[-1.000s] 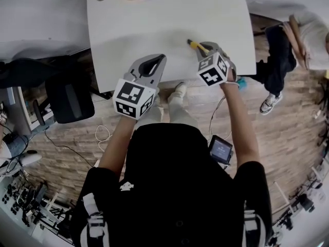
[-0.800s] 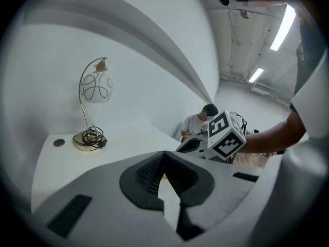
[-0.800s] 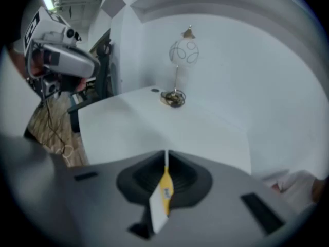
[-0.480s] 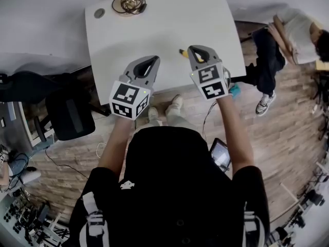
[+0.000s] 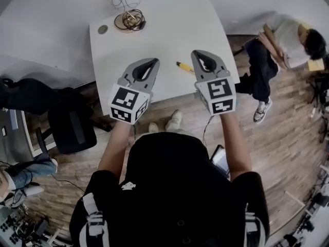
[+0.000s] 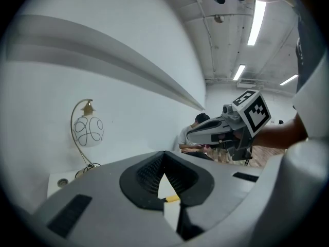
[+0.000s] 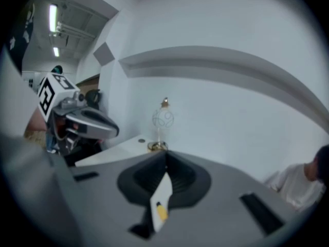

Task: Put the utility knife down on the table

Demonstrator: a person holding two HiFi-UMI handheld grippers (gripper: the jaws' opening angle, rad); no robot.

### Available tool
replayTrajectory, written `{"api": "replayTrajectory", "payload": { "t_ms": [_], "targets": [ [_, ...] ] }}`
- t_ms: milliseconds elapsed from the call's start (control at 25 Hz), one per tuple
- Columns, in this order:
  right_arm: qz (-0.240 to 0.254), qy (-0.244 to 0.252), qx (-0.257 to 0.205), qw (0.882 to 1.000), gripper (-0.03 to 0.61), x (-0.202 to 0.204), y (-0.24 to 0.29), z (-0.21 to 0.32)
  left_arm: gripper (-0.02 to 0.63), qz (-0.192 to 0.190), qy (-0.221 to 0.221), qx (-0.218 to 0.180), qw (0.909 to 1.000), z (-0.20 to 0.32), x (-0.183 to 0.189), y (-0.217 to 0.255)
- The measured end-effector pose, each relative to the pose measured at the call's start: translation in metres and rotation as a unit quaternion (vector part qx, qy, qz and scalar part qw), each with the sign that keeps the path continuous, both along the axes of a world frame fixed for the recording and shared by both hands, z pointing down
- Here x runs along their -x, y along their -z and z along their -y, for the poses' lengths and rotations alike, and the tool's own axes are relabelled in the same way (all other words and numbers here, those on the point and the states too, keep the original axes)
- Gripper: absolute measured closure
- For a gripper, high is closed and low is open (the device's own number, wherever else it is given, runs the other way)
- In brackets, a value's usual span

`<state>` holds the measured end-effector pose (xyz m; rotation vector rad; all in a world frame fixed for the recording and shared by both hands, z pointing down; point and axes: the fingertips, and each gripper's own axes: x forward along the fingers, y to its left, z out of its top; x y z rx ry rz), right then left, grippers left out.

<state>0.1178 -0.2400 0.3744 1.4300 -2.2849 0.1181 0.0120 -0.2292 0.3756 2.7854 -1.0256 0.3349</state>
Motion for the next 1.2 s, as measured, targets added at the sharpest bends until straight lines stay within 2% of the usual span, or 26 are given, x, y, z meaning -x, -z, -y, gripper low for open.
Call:
{"api": "replayTrajectory", "payload": {
  "t_ms": [240,720,1200],
  "targets": [
    [0.026,-0.012,-0.043,0.999,0.545,-0.009,0.042,-0.017,0.595,-0.007,-0.002,-0.039,0.9992,-0.010,-0.002,0.039],
    [0.044,-0.033,-0.131,0.990,0.545,-0.012,0.112,-0.047,0.595,-0.022,-0.006,-0.120,0.9926,-0.035,0.003,0.111],
    [0.061,-0.054,-0.149,0.985,0.545,-0.017,0.125,-0.065,0.595,-0.038,-0.018,-0.144,0.9887,-0.054,0.003,0.139]
  ]
}}
